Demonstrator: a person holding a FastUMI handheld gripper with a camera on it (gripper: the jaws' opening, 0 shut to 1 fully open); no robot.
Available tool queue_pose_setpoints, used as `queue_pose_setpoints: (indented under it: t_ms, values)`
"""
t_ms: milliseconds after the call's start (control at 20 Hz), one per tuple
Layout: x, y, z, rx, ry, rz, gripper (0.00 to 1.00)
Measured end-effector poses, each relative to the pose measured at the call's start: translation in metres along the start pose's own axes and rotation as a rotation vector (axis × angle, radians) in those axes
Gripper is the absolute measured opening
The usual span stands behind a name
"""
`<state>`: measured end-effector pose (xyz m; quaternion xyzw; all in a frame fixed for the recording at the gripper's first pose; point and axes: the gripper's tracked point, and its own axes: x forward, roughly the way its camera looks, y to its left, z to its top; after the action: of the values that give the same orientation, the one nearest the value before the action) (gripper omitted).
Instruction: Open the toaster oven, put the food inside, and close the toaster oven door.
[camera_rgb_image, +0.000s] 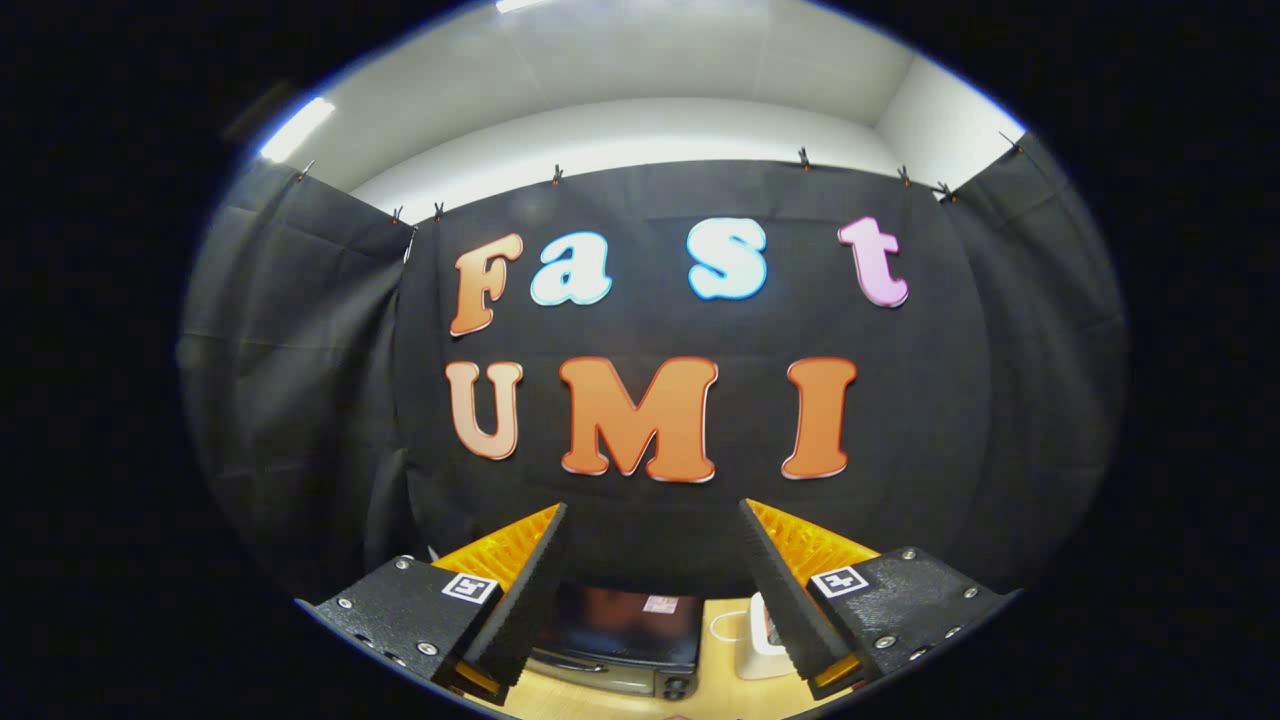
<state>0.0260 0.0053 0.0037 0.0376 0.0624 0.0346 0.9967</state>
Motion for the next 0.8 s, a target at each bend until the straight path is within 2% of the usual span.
queue_pose_setpoints:
  t_ms: [250, 500, 800]
  values:
    - [-0.013, -0.026, 0.042, -0.063, -0.077, -0.04, 0.98]
    - [-0.023, -0.043, 0.062, -0.123, -0.1, -0.09, 0.98]
    - [-0.044, -0.038, 0.088, -0.197, -0.202, -0.072, 0.98]
